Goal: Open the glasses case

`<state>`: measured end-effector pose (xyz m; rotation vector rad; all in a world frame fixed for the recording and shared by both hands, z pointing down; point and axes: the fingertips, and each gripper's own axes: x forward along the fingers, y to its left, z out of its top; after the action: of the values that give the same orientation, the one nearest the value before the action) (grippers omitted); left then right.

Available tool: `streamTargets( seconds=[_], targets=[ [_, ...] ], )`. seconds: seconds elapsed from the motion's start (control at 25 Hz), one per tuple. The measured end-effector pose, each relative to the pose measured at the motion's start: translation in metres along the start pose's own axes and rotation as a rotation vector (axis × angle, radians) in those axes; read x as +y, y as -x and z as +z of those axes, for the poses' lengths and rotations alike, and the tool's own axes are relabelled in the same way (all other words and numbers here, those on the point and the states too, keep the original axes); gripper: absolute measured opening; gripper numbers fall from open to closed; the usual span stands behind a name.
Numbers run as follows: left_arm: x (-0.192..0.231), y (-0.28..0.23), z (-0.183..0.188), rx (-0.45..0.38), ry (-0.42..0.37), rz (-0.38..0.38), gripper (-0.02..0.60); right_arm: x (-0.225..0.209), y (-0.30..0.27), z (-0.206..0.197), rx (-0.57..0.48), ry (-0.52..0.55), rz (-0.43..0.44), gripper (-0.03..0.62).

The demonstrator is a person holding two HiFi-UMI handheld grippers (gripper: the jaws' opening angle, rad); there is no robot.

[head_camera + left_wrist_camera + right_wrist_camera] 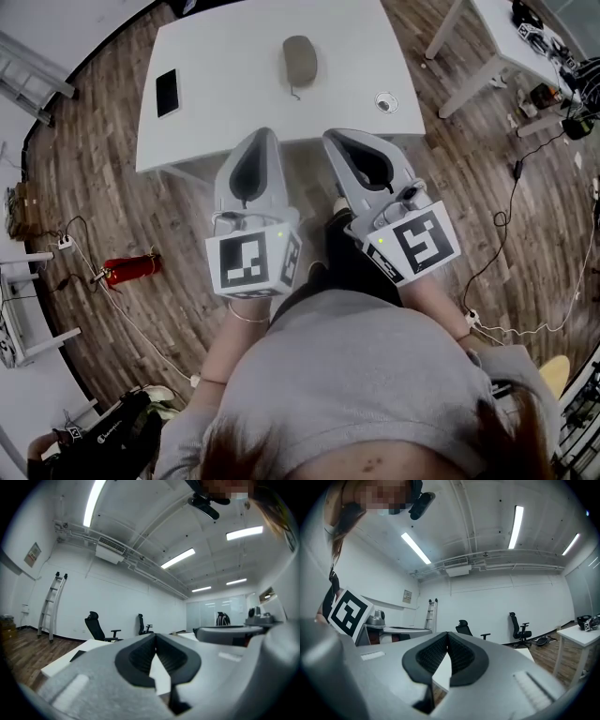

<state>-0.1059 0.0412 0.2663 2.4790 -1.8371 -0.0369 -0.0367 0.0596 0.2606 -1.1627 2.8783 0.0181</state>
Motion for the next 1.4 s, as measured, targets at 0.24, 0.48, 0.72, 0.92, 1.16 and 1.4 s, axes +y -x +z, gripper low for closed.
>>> streamTargets(
  seconds=[0.24, 0.48, 0.72, 0.92, 1.16, 1.4],
  targets=[
    [-0.028, 0.033, 0.009, -0.017, -0.003, -0.031, -0.002, 0.024, 0.036, 0.019, -0.02, 0.02, -0.015, 0.005],
    [-0.063, 0.036, 0.01, -0.009, 0.004, -0.019, -0.002, 0.014, 0.066, 0.029, -0.016, 0.025, -0.002, 0.006],
    [-0.096, 0.049, 0.003, 0.001, 0.009, -0.016, -0.002, 0.013, 0.09, 0.03, -0.025, 0.022, 0.021, 0.006],
    [-0.097, 0.06, 0.005, 0.001, 0.002, 0.003, -0.002, 0.019, 0.093, 0.027, -0.023, 0.015, 0.037, 0.005],
    [-0.095, 0.069, 0.008, -0.008, -0.014, 0.021, -0.002, 0.026, 0.096, 0.029, -0.032, 0.036, 0.039, 0.006],
    [-0.095, 0.068, 0.012, -0.016, -0.019, 0.01, -0.002, 0.029, 0.093, 0.03, -0.029, 0.041, 0.04, 0.006]
  ],
)
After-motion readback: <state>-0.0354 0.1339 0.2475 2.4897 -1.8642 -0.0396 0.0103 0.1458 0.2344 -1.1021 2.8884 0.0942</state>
